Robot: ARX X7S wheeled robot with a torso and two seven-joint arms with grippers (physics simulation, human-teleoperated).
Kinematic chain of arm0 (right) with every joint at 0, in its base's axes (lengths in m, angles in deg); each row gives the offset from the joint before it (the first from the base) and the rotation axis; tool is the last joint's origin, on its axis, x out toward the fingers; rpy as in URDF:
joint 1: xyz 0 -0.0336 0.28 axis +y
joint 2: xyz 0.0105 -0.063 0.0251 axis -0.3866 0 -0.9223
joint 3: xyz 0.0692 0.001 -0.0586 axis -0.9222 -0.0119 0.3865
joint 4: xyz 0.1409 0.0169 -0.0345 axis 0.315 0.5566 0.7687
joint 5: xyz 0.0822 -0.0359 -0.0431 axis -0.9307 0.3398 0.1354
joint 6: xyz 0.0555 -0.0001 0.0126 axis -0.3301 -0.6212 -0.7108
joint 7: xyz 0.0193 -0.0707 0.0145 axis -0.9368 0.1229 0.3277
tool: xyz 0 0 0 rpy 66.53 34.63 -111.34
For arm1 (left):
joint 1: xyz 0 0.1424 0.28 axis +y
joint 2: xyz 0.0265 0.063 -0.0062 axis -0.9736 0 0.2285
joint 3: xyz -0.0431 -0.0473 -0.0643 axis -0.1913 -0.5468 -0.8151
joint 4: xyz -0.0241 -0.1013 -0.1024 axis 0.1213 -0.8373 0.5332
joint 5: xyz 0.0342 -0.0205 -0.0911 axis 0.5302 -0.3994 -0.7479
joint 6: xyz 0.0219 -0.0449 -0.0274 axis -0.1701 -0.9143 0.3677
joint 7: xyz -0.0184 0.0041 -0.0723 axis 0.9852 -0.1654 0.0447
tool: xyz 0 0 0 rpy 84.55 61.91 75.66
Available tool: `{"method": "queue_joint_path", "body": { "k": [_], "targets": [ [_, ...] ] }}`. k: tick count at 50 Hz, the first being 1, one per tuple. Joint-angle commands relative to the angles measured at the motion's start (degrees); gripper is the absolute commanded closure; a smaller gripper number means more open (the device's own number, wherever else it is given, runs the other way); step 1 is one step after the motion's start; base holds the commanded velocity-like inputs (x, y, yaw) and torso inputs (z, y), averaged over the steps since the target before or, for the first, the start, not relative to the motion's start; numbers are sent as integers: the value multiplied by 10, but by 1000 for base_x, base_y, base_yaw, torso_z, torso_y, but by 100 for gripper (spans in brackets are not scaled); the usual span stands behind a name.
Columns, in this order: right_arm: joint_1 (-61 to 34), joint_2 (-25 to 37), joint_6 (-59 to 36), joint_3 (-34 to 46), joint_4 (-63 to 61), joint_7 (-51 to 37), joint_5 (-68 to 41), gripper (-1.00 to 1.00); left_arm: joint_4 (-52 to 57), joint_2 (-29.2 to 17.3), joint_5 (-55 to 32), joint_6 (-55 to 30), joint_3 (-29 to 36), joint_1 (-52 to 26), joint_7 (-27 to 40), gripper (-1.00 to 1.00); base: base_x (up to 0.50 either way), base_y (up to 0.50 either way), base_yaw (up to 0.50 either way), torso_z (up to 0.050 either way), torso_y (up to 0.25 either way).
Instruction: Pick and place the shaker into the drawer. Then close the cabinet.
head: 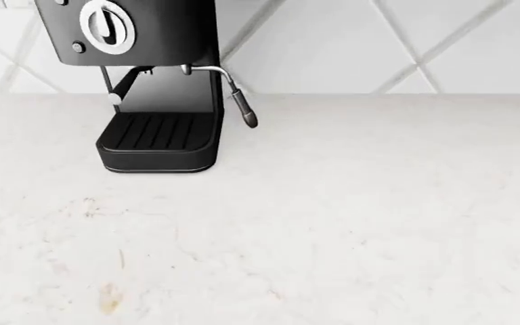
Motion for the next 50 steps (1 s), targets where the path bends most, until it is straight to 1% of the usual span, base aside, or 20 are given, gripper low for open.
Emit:
{"method": "queue_joint_path", "body": {
  "k": [1, 8, 13, 18, 21, 27, 31, 35, 39, 42, 45, 47, 50],
  "targets": [
    [5, -4, -9, -17, -8, -2, 5, -100, 9, -2, -4, -2, 4, 6, 2, -100, 465, 238, 0, 0, 0],
    [7, -9, -12, -39, -14, -8, 3, -100, 12, 0, -6, -4, 4, 9, 3, -100, 0, 0, 0, 0, 2],
    [9, -6, -20, -38, -18, -7, 3, -100, 15, 0, -7, -5, 3, 13, 3, -100, 0, 0, 0, 0, 0],
    [14, -1, -22, -31, -24, -5, 2, -100, 15, 0, -8, -4, 3, 13, 4, -100, 460, 0, 0, 0, 0],
    [13, -3, -28, -34, -25, -7, 3, -100, 15, -1, -8, -4, 3, 14, 4, -100, 0, 0, 0, 0, 3],
    [-21, -6, -41, -14, -32, -10, 13, -100, 17, -1, -11, -5, -1, 15, 4, -100, 0, 0, 0, 0, 0],
    [-59, -4, -27, 12, -35, -12, 26, -100, 19, -2, -12, -6, -3, 17, 4, -100, 0, 0, 0, 0, 0],
    [-117, -26, 3, 33, -37, -12, 36, -100, 24, -1, -15, -12, -8, 19, 5, -100, 0, 0, 0, 0, 0],
    [-158, -71, 51, 52, -51, -2, 30, -100, 31, 2, -18, -17, -14, 24, 8, -100, 0, 0, 0, 0, 0],
    [-165, -111, 139, 57, -42, 5, 16, -100, 37, 4, -21, -23, -20, 30, 10, -100, 0, 0, 0, 0, 4],
    [-151, -151, 260, 69, 13, 10, 2, -100, 48, 6, -26, -32, -31, 39, 11, -100, 0, 0, 5, 0, 3],
    [-147, -187, 293, 66, 62, 12, -15, -100, 56, 5, -29, -38, -40, 47, 11, -100, 0, 3, 9, 0, 5],
    [-140, -238, 340, 41, 136, 34, -63, -100, 68, 1, -32, -45, -59, 65, 11, -100, 0, 4, 11, 0, 4]
  ]
}}
